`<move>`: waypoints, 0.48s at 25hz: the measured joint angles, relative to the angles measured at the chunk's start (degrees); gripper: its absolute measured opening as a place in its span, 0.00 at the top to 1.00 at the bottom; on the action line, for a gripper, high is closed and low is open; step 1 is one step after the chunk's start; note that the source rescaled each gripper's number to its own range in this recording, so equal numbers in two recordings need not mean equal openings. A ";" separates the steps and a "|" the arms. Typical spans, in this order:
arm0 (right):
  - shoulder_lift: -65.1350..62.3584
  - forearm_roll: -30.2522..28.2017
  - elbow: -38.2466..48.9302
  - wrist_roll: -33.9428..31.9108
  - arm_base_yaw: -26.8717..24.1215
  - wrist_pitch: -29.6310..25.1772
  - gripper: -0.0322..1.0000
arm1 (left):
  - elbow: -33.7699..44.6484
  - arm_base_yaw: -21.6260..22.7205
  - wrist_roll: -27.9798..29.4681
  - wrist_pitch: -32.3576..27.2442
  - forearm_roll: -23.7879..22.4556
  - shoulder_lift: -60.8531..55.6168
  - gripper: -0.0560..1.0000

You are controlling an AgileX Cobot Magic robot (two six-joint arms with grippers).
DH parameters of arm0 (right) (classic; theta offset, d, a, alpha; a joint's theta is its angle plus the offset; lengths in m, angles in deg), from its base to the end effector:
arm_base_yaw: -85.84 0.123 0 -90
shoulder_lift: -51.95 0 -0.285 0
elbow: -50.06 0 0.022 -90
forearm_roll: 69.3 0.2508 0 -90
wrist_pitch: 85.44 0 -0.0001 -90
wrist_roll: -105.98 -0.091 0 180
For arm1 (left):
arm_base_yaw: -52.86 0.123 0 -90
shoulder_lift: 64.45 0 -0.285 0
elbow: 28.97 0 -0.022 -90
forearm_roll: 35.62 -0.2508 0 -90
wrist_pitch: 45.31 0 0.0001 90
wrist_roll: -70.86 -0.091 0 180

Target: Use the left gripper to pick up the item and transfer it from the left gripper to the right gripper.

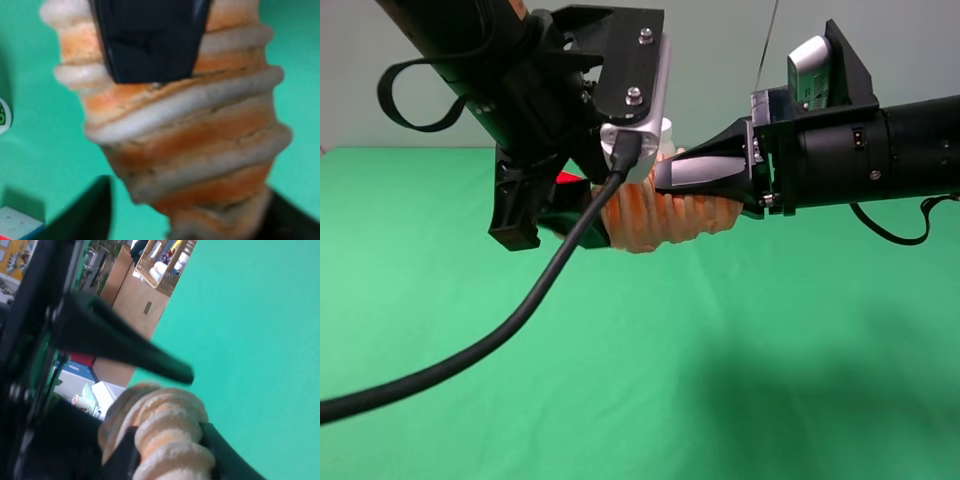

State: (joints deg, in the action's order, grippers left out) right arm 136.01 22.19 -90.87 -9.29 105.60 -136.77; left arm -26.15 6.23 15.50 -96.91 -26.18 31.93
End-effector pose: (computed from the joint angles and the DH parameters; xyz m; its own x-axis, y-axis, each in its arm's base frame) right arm 0.2029 0.1484 0.2583 -0.8222 0.0130 -0.5691 -0.5166 0.4028 0.7556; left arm 0.2162 -0.2459 0.3093 0.1929 0.8934 -0.4058 0.9507 -0.0678 0.3025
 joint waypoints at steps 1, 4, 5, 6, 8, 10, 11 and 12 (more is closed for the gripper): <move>0.00 0.00 0.00 0.00 0.00 0.00 0.90 | 0.00 0.00 0.04 0.28 0.54 0.00 0.25; 0.00 0.00 0.00 0.00 0.00 0.06 0.90 | 0.00 0.00 0.23 0.79 1.40 0.00 0.16; 0.00 0.00 0.00 0.00 0.00 0.06 0.90 | 0.00 0.00 0.23 0.79 1.53 0.00 0.14; 0.00 0.00 0.00 0.00 0.00 0.06 0.90 | 0.00 0.00 0.23 0.79 1.52 0.00 0.13; 0.00 0.00 0.00 0.00 0.00 0.06 0.90 | 0.00 0.00 0.23 0.84 1.56 0.00 0.13; 0.00 0.00 0.00 0.00 0.00 0.06 0.92 | 0.00 0.00 0.23 0.84 1.56 0.00 0.12; 0.00 0.00 0.00 0.00 0.00 0.06 0.92 | 0.00 0.00 0.28 0.69 1.56 0.00 0.12; 0.00 0.00 0.00 0.00 0.00 0.06 0.92 | 0.00 0.00 0.35 0.41 1.56 -0.02 0.12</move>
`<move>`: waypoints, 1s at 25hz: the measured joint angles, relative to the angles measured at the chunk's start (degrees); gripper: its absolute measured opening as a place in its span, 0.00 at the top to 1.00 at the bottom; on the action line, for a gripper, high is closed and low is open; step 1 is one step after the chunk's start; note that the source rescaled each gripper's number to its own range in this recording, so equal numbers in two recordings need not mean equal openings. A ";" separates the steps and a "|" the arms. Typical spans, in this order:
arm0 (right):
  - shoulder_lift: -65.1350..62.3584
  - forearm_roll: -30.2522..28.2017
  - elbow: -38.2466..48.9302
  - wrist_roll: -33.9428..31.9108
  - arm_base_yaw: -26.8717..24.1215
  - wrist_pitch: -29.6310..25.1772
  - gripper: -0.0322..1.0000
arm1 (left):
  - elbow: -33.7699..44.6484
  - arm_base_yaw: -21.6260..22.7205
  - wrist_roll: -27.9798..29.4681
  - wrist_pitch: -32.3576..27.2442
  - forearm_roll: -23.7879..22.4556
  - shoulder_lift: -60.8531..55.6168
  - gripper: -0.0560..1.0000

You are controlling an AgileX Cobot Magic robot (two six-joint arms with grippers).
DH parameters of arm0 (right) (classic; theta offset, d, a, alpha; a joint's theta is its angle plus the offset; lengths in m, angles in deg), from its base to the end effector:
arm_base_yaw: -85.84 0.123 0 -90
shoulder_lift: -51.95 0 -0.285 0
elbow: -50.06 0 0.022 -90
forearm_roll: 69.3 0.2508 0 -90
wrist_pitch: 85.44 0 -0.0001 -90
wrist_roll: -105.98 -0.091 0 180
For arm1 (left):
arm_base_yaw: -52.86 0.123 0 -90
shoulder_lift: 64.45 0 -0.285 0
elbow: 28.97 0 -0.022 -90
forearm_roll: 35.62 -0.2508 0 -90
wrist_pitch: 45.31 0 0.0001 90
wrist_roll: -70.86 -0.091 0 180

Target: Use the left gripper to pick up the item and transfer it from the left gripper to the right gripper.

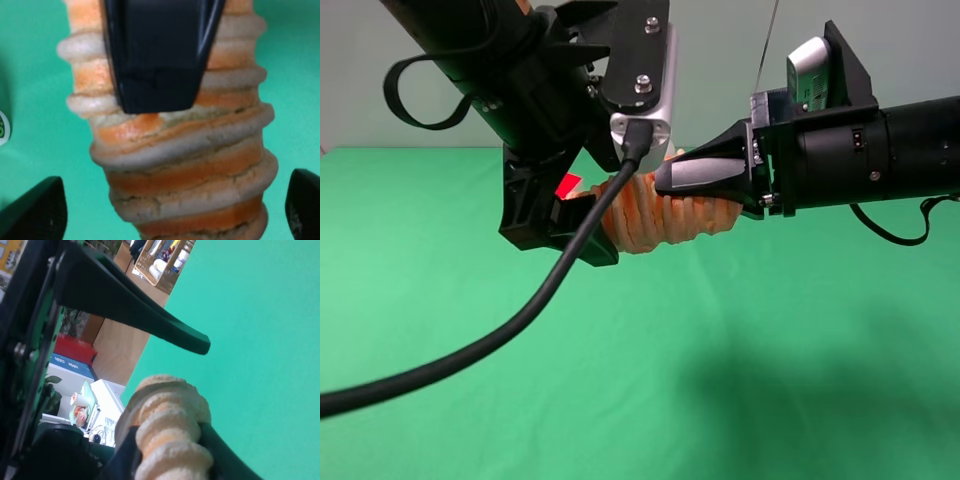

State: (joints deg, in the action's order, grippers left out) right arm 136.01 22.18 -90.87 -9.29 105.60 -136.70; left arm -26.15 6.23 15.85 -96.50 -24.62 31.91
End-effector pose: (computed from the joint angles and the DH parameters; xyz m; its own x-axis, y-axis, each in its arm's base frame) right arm 0.2030 0.1484 0.2583 -0.8220 0.0133 -0.5693 -0.5164 0.4039 0.7551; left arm 0.2152 -0.2476 0.3101 0.1761 0.8849 -0.4313 0.9564 -0.0501 0.2877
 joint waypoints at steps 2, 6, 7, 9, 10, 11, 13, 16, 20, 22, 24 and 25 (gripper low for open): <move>0.00 0.00 0.00 0.00 0.00 0.00 0.92 | 0.00 0.00 0.64 -0.78 0.00 -0.39 0.12; 0.00 0.00 0.00 0.00 0.00 0.20 0.92 | 0.00 0.00 0.98 -2.58 -0.14 -2.08 0.12; 0.00 0.00 0.00 0.00 0.00 0.38 0.92 | 0.00 0.00 1.21 -2.70 -0.59 -2.82 0.12; 0.00 -0.05 0.00 0.00 0.00 1.03 0.92 | 0.00 0.00 2.17 -2.90 -1.55 -4.70 0.12; 0.00 -0.05 0.00 0.00 0.00 1.30 0.92 | 0.00 0.00 3.17 -3.12 -2.34 -5.56 0.12; 0.00 -0.05 0.00 0.00 0.00 1.42 0.92 | 0.00 0.00 4.12 -3.32 -3.30 -6.57 0.12; 0.00 -0.05 0.00 0.00 0.00 1.43 0.92 | 0.00 0.00 7.13 -4.66 -5.32 -8.44 0.12; 0.00 -0.05 0.00 0.00 0.00 1.43 0.93 | 0.00 0.00 11.18 -6.70 -8.69 -10.93 0.12; 0.00 -0.05 0.00 0.00 0.00 1.43 0.93 | 0.00 0.00 17.85 -9.30 -13.35 -14.52 0.12; 0.00 -0.05 0.00 0.00 0.00 1.43 0.93 | 0.00 0.00 20.91 -10.04 -15.50 -16.36 0.12; 0.00 -0.39 0.00 0.00 0.00 1.43 0.93 | 0.00 0.00 23.35 -10.21 -16.73 -18.18 0.12; 0.00 -0.56 0.00 -0.06 0.00 1.43 0.93 | 0.00 0.00 24.40 -10.32 -17.35 -19.20 0.12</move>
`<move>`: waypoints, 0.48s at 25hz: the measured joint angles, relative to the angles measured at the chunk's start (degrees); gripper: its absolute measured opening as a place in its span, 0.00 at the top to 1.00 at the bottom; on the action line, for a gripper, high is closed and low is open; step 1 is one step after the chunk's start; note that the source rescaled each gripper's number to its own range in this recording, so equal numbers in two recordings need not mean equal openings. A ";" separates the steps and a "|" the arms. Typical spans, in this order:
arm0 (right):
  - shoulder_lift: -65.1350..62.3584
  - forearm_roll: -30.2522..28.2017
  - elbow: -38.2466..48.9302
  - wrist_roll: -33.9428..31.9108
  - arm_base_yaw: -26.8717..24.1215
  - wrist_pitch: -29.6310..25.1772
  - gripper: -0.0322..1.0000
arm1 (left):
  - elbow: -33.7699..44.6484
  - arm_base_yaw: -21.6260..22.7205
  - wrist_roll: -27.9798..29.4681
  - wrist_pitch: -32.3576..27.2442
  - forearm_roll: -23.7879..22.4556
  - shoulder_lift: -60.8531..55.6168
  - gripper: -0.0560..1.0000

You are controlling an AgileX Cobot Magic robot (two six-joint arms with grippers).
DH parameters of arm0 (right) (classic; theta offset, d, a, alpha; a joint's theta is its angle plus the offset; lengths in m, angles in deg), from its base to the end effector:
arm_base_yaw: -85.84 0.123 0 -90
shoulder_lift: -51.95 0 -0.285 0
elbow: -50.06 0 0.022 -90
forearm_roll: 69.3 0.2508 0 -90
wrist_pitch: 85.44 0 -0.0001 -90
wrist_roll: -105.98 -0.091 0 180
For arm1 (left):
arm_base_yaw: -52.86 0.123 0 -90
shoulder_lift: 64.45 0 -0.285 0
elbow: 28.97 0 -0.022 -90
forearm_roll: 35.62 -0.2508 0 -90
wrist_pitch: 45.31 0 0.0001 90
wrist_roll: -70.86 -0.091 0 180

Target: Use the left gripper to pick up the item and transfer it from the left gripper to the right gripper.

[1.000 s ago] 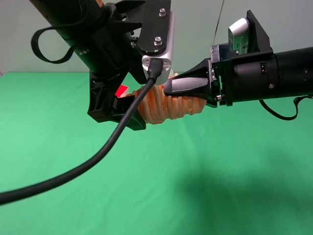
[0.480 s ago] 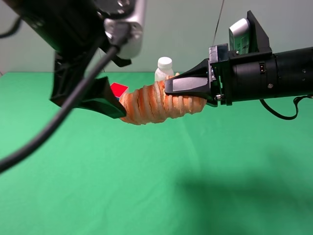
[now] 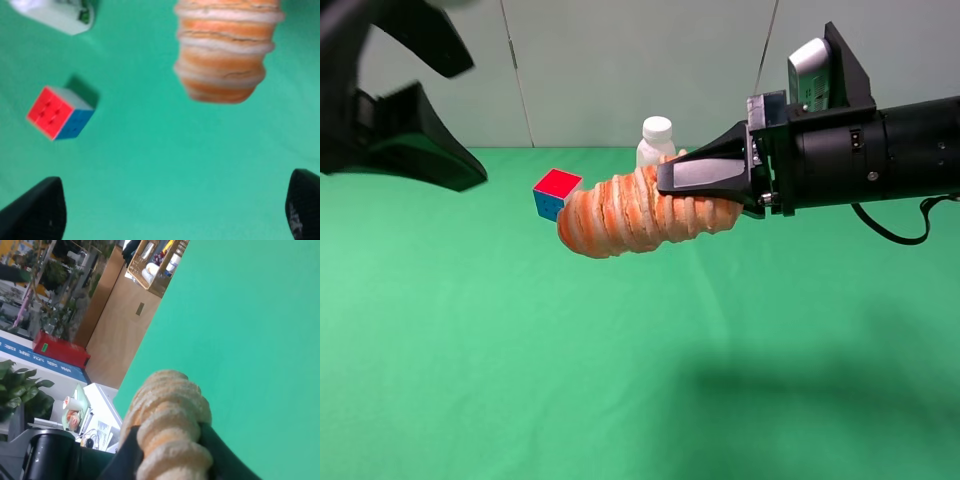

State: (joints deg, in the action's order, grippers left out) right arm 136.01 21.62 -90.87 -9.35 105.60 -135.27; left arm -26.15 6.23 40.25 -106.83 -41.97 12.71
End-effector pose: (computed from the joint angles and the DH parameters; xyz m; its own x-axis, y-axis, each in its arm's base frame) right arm 0.2045 0.1474 0.2567 -0.8184 0.0146 -0.5744 -0.5143 0.4274 0.7436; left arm 0.1687 -0.1657 0.3954 -0.0687 0.8758 -0.4778 0.8647 0.2911 0.4093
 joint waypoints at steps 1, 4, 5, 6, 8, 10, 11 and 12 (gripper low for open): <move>0.00 -0.26 0.00 -0.07 0.00 0.00 0.93 | 0.00 0.00 0.79 -0.15 -0.24 -0.80 0.12; 0.00 -1.09 0.00 -0.93 0.00 0.00 0.93 | 0.00 0.41 2.21 -1.54 -0.45 -3.60 0.12; 0.00 -1.40 0.00 -1.20 0.00 0.00 0.93 | 0.00 0.67 2.33 -2.16 -0.45 -4.53 0.12; 0.00 -1.61 0.00 -1.32 0.00 0.00 0.93 | 0.17 0.96 2.63 -2.62 -0.45 -5.41 0.12; 0.00 -1.92 0.00 -1.43 0.00 0.00 0.93 | 1.69 1.44 3.69 -2.96 -0.64 -7.84 0.12; 0.00 -2.02 0.00 -1.61 0.00 0.00 0.93 | 3.71 1.50 4.49 -3.21 -0.71 -10.44 0.12; 0.00 -2.16 0.00 -1.94 0.00 0.05 0.93 | 5.15 1.50 4.68 -3.22 -0.71 -11.99 0.12; 0.00 -2.34 0.00 -2.27 0.00 0.11 0.93 | 7.02 1.50 5.11 -3.27 -0.66 -13.63 0.12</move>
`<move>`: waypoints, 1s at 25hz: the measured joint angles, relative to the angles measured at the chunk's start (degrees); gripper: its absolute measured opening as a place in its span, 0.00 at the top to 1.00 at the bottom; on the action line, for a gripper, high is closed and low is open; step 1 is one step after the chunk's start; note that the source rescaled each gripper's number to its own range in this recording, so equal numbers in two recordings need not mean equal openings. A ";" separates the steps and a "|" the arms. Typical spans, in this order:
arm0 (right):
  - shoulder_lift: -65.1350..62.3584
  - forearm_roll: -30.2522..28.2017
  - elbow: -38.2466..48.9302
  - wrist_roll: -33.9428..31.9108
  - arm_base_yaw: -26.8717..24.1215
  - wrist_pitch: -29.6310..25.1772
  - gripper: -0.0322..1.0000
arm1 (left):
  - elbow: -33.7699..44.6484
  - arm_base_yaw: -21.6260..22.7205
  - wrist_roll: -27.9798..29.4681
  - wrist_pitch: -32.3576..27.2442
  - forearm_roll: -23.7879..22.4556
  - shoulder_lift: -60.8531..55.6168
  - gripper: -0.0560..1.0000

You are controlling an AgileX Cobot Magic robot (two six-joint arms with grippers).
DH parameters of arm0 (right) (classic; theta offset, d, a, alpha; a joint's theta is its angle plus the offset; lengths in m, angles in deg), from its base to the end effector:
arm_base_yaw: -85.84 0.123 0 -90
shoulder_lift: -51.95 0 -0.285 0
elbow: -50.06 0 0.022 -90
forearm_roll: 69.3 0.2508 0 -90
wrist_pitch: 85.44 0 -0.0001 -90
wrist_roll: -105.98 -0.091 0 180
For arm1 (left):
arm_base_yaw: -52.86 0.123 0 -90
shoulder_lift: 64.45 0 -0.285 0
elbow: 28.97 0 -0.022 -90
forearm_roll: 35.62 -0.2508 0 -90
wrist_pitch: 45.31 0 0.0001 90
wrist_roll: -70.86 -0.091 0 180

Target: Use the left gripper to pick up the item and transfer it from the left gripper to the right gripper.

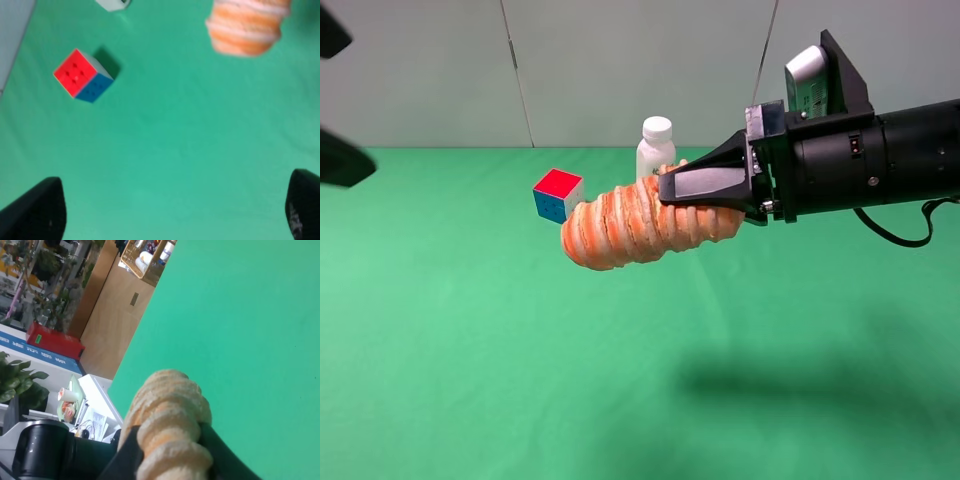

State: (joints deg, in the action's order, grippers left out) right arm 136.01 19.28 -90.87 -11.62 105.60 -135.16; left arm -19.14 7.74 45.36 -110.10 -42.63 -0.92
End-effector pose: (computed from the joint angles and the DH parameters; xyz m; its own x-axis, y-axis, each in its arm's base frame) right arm 0.2032 0.1468 0.2543 -0.8319 -0.0040 -0.5550 -0.4994 0.4414 0.7455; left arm 0.1253 -0.1115 0.4038 -0.1496 0.8223 -0.5491 0.8232 0.4112 0.3915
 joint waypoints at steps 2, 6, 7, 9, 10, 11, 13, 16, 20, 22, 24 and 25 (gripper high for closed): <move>0.00 -0.34 0.00 -0.36 0.00 0.05 0.93 | 2.90 0.00 1.57 0.24 0.00 -3.35 0.12; 0.00 -0.96 0.00 -0.64 0.00 0.06 0.93 | 9.88 0.00 6.61 0.86 0.05 -11.40 0.12; 0.00 -0.96 0.00 -0.64 0.00 0.11 0.93 | 11.97 0.00 8.07 0.85 0.10 -13.67 0.12; 0.00 -0.96 0.00 -0.71 0.00 0.11 0.93 | 15.07 0.00 11.31 0.85 0.17 -18.44 0.12; 0.00 -0.96 0.00 -0.71 0.00 0.17 0.93 | 16.68 0.00 13.02 0.89 0.23 -20.44 0.12; 0.00 -0.96 0.00 -0.71 0.00 0.32 0.93 | 17.96 0.00 14.47 0.89 0.23 -22.54 0.12; 0.00 -0.96 0.00 -0.71 0.00 0.73 0.93 | 20.63 0.00 17.98 0.89 0.23 -27.53 0.12; 0.00 -1.00 0.00 -0.71 0.00 1.30 0.94 | 24.56 0.00 21.48 0.89 0.91 -34.61 0.12; 0.00 -1.89 0.00 -1.44 0.00 1.86 0.95 | 29.15 0.00 23.49 0.89 3.45 -43.58 0.12; 0.00 -2.71 0.00 -2.23 0.00 2.65 0.95 | 31.19 0.00 24.52 0.82 4.92 -47.38 0.12; 0.00 -3.83 0.00 -3.47 0.00 3.04 0.95 | 33.00 0.00 25.17 0.31 6.07 -50.05 0.12; 0.00 -3.98 0.00 -3.67 0.00 3.04 0.95 | 33.80 0.00 25.50 0.01 6.52 -51.19 0.12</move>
State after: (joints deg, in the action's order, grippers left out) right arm 136.01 15.30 -90.87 -15.29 105.60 -132.12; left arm 14.66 7.74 70.86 -110.09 -36.11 -52.10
